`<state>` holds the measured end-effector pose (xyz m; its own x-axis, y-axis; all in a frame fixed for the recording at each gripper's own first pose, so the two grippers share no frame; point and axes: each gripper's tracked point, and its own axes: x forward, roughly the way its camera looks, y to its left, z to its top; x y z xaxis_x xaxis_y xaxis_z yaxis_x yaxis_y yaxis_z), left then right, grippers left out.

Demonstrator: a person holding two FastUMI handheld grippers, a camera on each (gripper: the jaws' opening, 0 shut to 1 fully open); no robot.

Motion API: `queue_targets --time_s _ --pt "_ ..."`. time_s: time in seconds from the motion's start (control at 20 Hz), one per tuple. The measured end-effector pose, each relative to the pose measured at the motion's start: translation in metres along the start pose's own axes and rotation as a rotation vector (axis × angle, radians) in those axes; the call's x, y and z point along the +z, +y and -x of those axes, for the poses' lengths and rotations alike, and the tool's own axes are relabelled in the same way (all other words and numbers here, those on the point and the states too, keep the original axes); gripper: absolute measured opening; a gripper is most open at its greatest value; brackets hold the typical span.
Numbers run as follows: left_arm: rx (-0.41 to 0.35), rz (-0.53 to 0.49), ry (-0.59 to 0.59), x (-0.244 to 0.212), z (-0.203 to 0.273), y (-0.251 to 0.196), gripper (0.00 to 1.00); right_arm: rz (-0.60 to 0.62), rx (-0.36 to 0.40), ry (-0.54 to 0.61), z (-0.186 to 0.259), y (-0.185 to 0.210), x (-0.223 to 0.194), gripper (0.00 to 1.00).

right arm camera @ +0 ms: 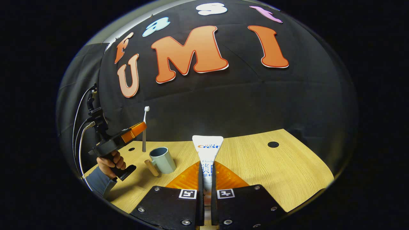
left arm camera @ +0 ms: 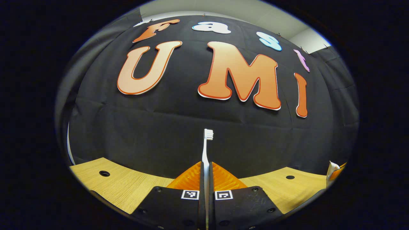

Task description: Put the toothbrush and toothpaste on the desktop into the cup, then pick up the cup and place it on the coaster on the desktop.

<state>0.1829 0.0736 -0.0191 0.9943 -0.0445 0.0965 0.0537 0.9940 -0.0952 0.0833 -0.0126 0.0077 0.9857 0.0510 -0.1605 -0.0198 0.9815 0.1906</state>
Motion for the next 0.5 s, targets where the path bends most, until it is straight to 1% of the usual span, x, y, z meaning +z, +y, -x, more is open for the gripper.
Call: queue_targets --time_s 0.1,0.15,0.2,0.45,0.5 --pt "-0.018 0.006 -0.002 -0.001 -0.007 -0.002 0.04 0.013 -0.001 -0.003 -0.002 0.002 0.002 0.09" --pt "-0.026 0.010 0.000 -0.004 -0.009 -0.002 0.00 0.021 0.001 -0.007 -0.002 0.002 0.004 0.09" --pt "-0.036 0.011 0.008 -0.009 -0.012 -0.002 0.04 0.026 0.003 -0.014 -0.002 0.004 0.006 0.09" --pt "-0.087 0.027 0.069 -0.043 -0.027 -0.006 0.04 0.030 0.056 -0.087 -0.009 0.026 0.023 0.08" --pt "-0.087 0.032 0.083 -0.051 -0.028 -0.004 0.03 0.033 0.065 -0.096 -0.011 0.030 0.025 0.08"
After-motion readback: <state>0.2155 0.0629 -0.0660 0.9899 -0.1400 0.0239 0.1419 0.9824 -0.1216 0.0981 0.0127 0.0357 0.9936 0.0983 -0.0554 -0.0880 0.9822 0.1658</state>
